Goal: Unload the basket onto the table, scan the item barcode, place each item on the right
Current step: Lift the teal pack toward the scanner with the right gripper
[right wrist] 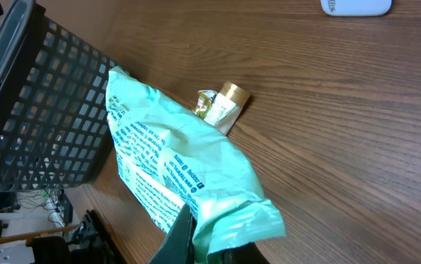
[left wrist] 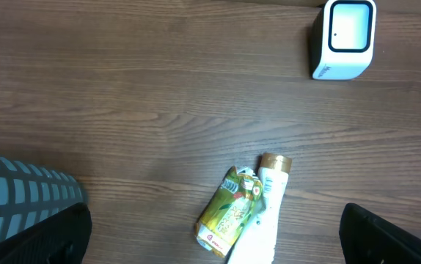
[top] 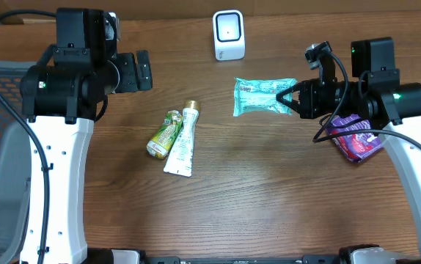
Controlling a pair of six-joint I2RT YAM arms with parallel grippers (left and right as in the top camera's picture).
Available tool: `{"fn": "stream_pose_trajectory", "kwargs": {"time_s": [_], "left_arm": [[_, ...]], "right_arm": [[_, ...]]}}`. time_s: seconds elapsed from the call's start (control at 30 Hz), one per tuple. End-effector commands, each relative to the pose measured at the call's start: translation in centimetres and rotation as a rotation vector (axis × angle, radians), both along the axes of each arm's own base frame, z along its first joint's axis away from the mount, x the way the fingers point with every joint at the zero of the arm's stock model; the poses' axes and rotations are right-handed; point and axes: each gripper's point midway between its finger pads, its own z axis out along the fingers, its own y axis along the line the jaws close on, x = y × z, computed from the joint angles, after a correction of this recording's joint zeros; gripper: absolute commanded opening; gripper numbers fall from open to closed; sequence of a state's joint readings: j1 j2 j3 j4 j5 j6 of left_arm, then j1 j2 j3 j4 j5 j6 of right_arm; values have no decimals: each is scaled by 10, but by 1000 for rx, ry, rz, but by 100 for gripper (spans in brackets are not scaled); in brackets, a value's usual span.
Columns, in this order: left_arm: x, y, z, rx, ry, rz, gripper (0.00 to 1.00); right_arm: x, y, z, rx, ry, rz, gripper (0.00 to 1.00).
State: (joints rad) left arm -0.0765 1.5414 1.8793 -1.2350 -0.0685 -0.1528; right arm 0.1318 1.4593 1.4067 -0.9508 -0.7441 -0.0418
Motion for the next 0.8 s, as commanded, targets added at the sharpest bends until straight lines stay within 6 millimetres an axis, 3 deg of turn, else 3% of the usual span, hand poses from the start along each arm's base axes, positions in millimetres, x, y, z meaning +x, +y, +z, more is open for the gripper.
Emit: {"fn": "stream_pose_trajectory", "kwargs": {"time_s": [0.0, 0.77], "left_arm": [[3, 3, 2, 19, -5, -4, 99], [3, 3, 2, 19, -5, -4, 100]], "right_arm": [[-5, 2, 17, 13, -53, 17, 4], [-7, 1, 15, 10, -38, 16, 4]]}}
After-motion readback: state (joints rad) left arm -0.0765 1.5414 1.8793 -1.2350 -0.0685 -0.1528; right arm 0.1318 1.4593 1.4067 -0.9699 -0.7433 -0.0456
